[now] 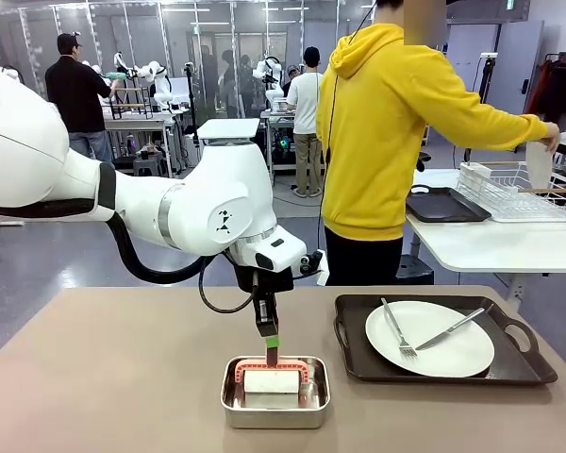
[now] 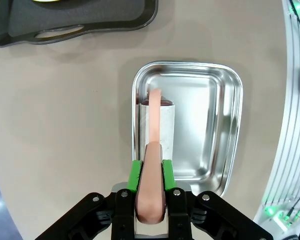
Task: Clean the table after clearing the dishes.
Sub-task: Place the Lint Roller back on top of the Airtight Container.
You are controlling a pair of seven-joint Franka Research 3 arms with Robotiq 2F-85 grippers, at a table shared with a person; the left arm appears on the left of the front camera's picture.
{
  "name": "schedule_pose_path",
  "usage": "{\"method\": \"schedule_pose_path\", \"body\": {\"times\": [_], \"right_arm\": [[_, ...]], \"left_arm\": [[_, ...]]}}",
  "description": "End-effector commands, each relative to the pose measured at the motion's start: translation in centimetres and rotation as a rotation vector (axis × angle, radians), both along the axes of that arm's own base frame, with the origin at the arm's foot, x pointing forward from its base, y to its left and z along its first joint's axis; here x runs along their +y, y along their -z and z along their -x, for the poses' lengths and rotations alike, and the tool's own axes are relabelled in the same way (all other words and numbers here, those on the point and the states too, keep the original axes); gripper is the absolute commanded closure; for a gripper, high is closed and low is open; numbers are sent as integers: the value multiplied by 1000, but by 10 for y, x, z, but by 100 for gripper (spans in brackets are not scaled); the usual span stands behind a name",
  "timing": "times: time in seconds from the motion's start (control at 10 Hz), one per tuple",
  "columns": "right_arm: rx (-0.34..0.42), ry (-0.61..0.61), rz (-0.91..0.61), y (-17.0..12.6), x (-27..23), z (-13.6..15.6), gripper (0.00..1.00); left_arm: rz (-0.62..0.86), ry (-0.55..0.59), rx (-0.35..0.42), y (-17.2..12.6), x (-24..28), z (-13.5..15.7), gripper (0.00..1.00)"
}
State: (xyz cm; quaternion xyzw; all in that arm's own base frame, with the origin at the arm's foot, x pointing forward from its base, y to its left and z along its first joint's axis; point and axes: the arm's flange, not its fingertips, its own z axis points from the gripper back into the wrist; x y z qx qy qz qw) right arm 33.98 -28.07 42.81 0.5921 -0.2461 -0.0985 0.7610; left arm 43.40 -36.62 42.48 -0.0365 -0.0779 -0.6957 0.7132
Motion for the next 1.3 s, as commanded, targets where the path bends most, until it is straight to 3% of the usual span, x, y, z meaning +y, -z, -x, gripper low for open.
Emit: {"method": "schedule_pose_path", "body": {"times": [0.0,0.2,0.3,0.4,0.5,0.6,0.7,1.2], "right_arm": [[-8,-3,-3,-3,0,3,0],[-8,-3,-3,-3,0,3,0],[-8,-3,-3,-3,0,3,0],[-8,-3,-3,-3,0,3,0],[-8,-3,-3,-3,0,3,0],[-8,-3,-3,-3,0,3,0],[-8,-3,-3,-3,0,3,0],[-8,-3,-3,-3,0,3,0]], "left_arm": [[3,-3,-9,1,1,-3,79],[20,11,-5,-7,4,-4,79],[36,19,-12,-13,7,-5,25],[32,18,-11,-19,10,-8,24],[32,18,-14,-26,13,-12,0],[37,15,-26,-35,16,-16,20],[47,19,-31,-42,19,-17,0],[62,-9,-72,-77,48,-20,0]]}}
